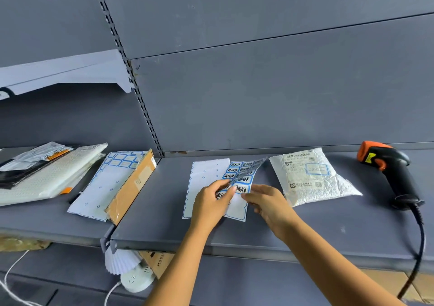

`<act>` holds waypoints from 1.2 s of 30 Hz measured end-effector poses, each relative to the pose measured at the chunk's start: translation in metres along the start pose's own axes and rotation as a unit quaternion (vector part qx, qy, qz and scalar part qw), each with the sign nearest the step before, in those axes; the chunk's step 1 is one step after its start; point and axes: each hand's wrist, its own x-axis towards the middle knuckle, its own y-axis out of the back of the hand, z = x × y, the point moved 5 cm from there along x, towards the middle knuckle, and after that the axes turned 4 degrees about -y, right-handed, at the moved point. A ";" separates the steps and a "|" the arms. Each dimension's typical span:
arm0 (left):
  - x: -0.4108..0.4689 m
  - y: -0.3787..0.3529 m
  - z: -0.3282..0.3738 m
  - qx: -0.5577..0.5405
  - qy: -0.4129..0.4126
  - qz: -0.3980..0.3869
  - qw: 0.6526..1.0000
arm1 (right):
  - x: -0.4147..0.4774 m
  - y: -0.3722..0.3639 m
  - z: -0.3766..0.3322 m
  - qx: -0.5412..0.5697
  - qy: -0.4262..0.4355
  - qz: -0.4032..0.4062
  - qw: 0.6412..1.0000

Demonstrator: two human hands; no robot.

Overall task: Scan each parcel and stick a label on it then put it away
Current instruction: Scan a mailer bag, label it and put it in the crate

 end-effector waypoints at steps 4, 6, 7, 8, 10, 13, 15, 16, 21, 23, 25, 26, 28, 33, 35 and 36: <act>-0.005 -0.013 0.014 -0.129 0.025 0.021 0.991 | -0.001 -0.004 -0.007 -0.032 0.037 -0.058 0.997; -0.007 -0.020 0.018 -0.161 0.010 0.027 0.986 | 0.002 -0.001 -0.008 -0.007 0.048 -0.079 0.996; -0.008 -0.021 0.020 -0.170 0.000 0.030 0.985 | 0.003 0.001 -0.007 0.014 0.048 -0.089 0.995; -0.008 -0.020 0.021 -0.180 -0.013 0.036 0.983 | 0.004 0.003 -0.008 0.037 0.045 -0.097 0.994; -0.009 -0.015 0.020 -0.203 -0.033 0.054 0.977 | 0.004 0.007 -0.008 0.067 0.046 -0.110 0.991; -0.012 -0.009 0.018 -0.214 -0.067 0.063 0.973 | 0.003 0.010 -0.006 0.098 0.064 -0.130 0.985; -0.012 -0.010 0.020 -0.182 -0.084 0.056 0.978 | 0.002 0.013 -0.005 0.121 0.076 -0.139 0.980; -0.012 -0.012 0.020 -0.161 -0.091 0.056 0.981 | 0.001 0.015 -0.005 0.130 0.081 -0.137 0.979; -0.014 -0.014 0.025 -0.106 -0.133 0.064 0.983 | 0.001 0.019 -0.004 0.129 0.097 -0.120 0.980; -0.014 -0.015 0.027 -0.111 -0.144 0.051 0.982 | 0.001 0.019 -0.004 0.123 0.105 -0.117 0.980; -0.015 -0.016 0.028 -0.085 -0.165 0.056 0.981 | 0.000 0.018 -0.004 0.121 0.109 -0.117 0.980; -0.015 -0.016 0.029 -0.070 -0.176 0.062 0.980 | 0.000 0.018 -0.004 0.122 0.110 -0.117 0.979; -0.016 -0.017 0.033 -0.050 -0.195 0.067 0.977 | 0.000 0.019 -0.005 0.128 0.113 -0.115 0.979; -0.018 -0.020 0.036 0.001 -0.218 0.075 0.973 | 0.001 0.019 -0.005 0.138 0.121 -0.109 0.977; -0.018 -0.020 0.034 0.001 -0.214 0.076 0.974 | 0.002 0.020 -0.004 0.138 0.123 -0.110 0.977; -0.018 -0.020 0.034 0.004 -0.214 0.076 0.974 | 0.003 0.020 -0.003 0.136 0.124 -0.109 0.977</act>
